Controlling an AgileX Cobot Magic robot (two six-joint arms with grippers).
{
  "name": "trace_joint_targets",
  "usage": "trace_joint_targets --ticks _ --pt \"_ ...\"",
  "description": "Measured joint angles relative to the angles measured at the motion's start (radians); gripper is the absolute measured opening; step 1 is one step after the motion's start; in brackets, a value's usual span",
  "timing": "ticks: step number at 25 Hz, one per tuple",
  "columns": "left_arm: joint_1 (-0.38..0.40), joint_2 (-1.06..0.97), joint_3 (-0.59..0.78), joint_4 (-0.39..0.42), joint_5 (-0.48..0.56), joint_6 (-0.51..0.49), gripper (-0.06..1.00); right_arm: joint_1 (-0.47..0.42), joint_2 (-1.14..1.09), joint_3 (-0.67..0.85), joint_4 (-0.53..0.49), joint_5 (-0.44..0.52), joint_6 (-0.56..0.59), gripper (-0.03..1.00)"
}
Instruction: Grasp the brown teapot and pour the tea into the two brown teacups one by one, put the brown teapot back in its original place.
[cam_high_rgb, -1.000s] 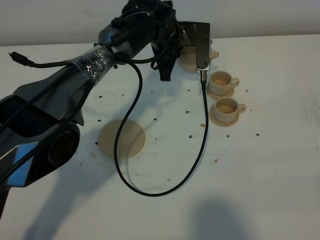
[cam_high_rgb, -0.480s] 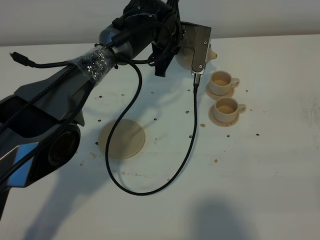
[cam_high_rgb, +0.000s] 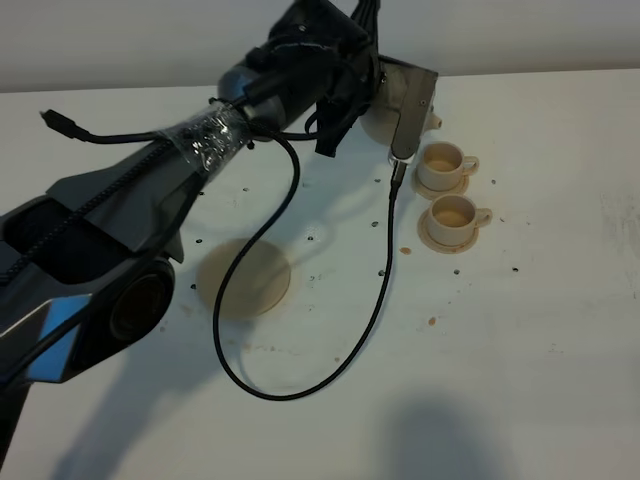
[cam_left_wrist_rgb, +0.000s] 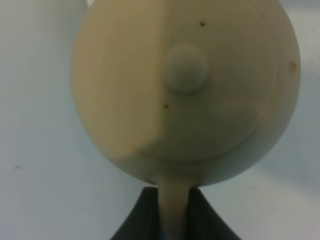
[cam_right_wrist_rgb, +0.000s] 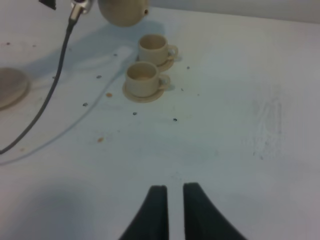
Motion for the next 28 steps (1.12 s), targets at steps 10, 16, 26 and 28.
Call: trace_joint_targets --ticks 10,16,26,28 --pt "-0.022 0.019 0.0 0.121 0.015 0.008 0.08 0.0 0.0 0.0 0.0 0.0 0.001 0.09" --pt "-0.026 0.019 0.0 0.134 0.014 0.014 0.08 0.0 0.0 0.0 0.0 0.0 0.001 0.09" --pt "-0.026 0.019 0.0 0.143 0.004 0.038 0.08 0.0 0.0 0.0 0.0 0.0 0.001 0.09" --pt "-0.03 0.019 0.0 0.157 -0.001 0.039 0.08 0.0 0.0 0.0 0.0 0.0 0.001 0.09"
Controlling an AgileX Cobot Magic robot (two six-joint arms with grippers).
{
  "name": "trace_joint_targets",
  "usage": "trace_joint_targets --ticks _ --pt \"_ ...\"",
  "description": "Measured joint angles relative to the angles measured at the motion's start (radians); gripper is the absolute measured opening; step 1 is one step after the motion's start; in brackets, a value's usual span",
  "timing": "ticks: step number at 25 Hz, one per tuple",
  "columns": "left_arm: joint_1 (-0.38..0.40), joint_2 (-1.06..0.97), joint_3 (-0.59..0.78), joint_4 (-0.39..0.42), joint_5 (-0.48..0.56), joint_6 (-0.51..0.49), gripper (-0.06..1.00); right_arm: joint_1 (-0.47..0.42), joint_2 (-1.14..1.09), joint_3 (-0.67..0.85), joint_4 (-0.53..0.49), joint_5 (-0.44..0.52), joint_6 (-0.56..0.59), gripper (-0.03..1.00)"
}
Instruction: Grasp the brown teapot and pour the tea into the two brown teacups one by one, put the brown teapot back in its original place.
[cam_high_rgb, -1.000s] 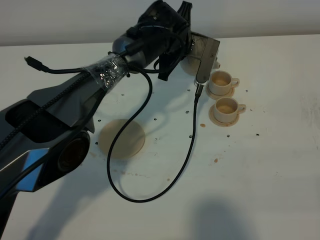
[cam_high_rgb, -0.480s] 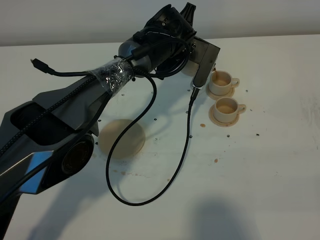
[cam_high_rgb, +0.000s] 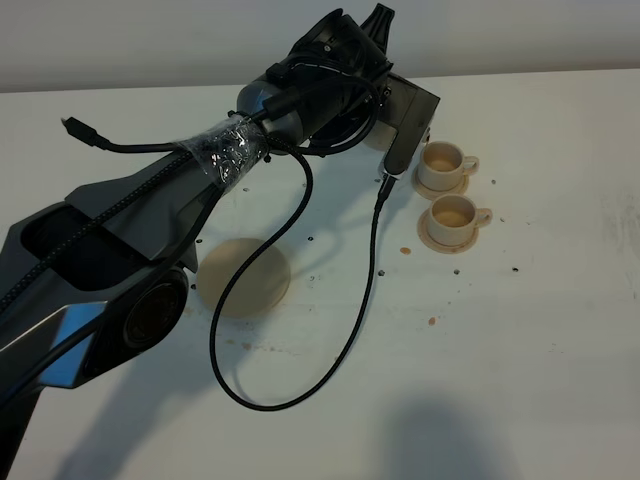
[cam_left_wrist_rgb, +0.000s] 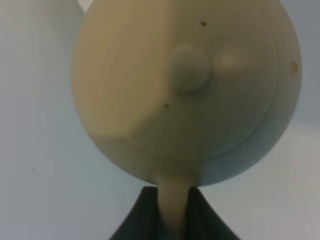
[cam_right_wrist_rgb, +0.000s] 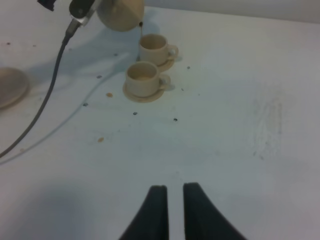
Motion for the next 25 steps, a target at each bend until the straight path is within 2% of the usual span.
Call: trace_joint_targets --ticks 9,15,21,25 --pt "-0.027 0.0 0.0 0.042 -0.012 -0.002 0.08 0.0 0.0 0.0 0.0 0.0 0.0 0.09" --pt "-0.042 0.0 0.0 0.106 -0.012 -0.031 0.08 0.0 0.0 0.0 0.0 0.0 0.0 0.09" --pt "-0.046 0.0 0.0 0.118 -0.006 -0.038 0.08 0.0 0.0 0.0 0.0 0.0 0.0 0.09" --pt "-0.06 0.0 0.0 0.163 0.002 -0.04 0.08 0.0 0.0 0.0 0.0 0.0 0.0 0.09"
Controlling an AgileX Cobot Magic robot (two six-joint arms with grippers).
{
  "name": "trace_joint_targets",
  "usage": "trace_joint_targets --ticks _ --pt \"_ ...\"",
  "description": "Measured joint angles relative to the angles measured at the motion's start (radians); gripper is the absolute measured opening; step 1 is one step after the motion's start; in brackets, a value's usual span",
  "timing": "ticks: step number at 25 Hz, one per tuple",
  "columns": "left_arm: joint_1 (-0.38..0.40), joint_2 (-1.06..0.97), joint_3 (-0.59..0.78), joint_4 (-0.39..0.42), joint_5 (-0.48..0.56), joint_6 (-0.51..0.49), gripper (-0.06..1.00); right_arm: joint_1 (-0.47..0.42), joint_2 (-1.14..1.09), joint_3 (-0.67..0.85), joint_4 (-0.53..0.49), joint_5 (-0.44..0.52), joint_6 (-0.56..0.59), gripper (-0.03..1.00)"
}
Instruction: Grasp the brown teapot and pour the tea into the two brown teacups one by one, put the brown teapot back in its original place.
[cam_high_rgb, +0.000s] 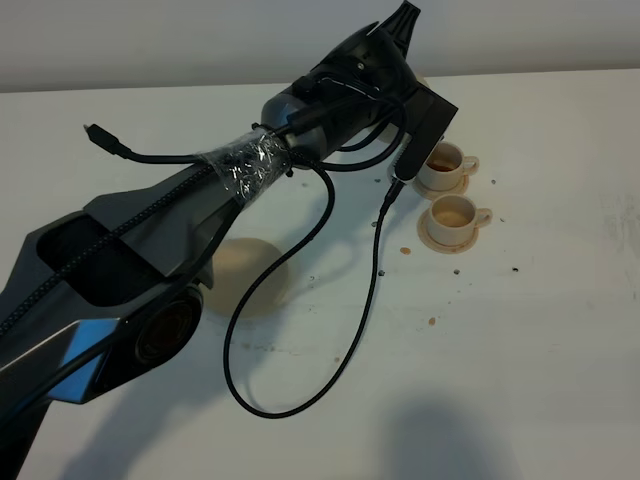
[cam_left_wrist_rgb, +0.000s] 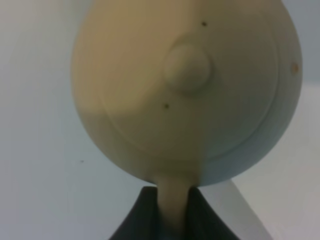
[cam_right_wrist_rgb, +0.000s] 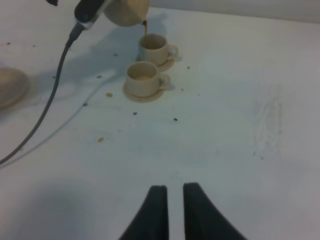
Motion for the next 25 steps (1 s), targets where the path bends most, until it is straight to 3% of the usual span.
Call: trace_joint_targets --ticks 25 --pt "-0.031 0.0 0.0 0.109 0.034 -0.028 0.08 0.0 0.0 0.0 0.0 0.0 0.0 0.09"
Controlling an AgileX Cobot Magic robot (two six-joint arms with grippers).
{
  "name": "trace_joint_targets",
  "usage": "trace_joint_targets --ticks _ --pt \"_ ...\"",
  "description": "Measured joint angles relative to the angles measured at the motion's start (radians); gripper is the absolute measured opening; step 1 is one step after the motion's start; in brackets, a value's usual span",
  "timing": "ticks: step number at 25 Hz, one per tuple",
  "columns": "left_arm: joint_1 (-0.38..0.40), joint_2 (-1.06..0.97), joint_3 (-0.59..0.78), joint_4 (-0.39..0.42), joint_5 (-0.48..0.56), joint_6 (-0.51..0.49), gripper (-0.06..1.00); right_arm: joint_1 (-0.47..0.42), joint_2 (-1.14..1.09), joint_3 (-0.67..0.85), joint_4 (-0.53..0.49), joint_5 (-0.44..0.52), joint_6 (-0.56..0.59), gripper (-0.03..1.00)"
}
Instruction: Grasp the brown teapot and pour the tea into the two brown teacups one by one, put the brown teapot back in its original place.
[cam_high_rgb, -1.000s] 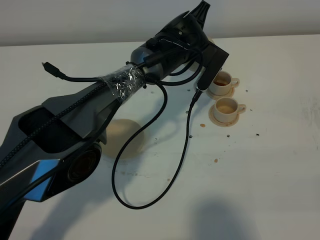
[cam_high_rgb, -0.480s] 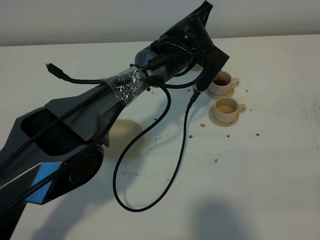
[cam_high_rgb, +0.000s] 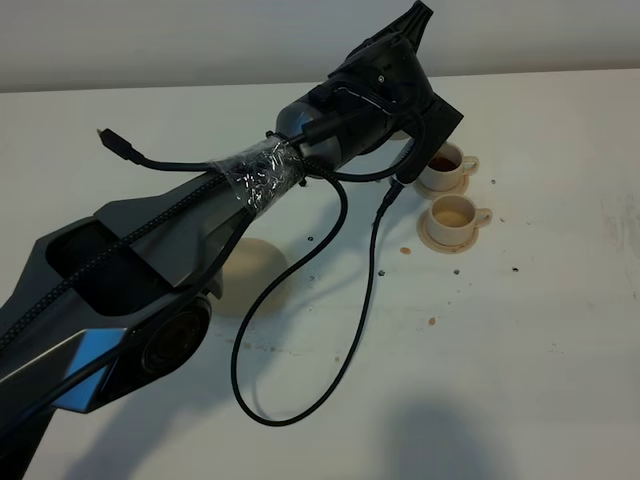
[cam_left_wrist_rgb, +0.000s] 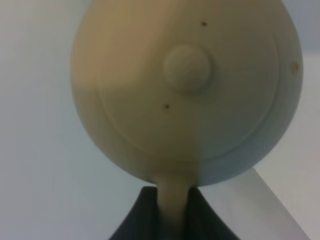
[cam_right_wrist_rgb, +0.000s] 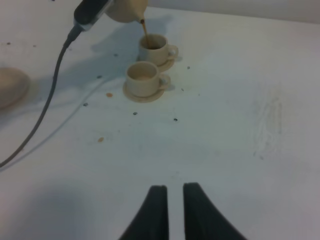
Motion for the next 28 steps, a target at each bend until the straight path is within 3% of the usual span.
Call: trace_joint_targets --ticks 28 --pt "-0.002 0.001 0.0 0.036 -0.003 -0.029 0.08 0.0 0.0 0.0 0.0 0.0 0.0 0.09"
